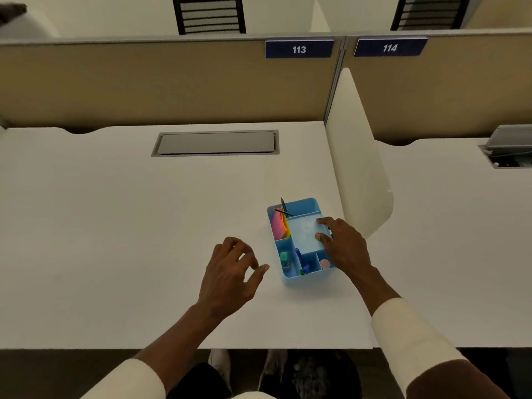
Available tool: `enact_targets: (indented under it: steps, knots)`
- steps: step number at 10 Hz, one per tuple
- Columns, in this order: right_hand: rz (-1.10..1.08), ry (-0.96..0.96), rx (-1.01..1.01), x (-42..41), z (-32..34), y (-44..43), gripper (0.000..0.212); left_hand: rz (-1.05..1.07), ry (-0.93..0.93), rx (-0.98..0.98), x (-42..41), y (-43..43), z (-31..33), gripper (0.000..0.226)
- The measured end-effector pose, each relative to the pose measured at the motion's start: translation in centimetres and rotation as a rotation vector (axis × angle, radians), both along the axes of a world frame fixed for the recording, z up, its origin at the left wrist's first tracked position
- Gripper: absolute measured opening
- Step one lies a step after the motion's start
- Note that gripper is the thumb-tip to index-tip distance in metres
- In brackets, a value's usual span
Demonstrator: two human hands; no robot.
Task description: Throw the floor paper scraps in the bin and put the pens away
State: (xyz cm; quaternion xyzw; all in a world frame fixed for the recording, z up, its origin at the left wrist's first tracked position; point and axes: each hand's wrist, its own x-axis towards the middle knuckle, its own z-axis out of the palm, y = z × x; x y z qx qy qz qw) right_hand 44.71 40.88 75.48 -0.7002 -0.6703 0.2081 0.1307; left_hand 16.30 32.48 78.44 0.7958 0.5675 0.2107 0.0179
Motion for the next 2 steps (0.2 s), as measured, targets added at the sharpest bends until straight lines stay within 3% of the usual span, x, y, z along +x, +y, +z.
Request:
enact_targets:
  steps: [2]
  knots:
    - [-0.045,-0.13,0.018,-1.3,1.5,-1.8,0.044,0.025,0.017,0.01,-4.1,0.5,2.0,0.032]
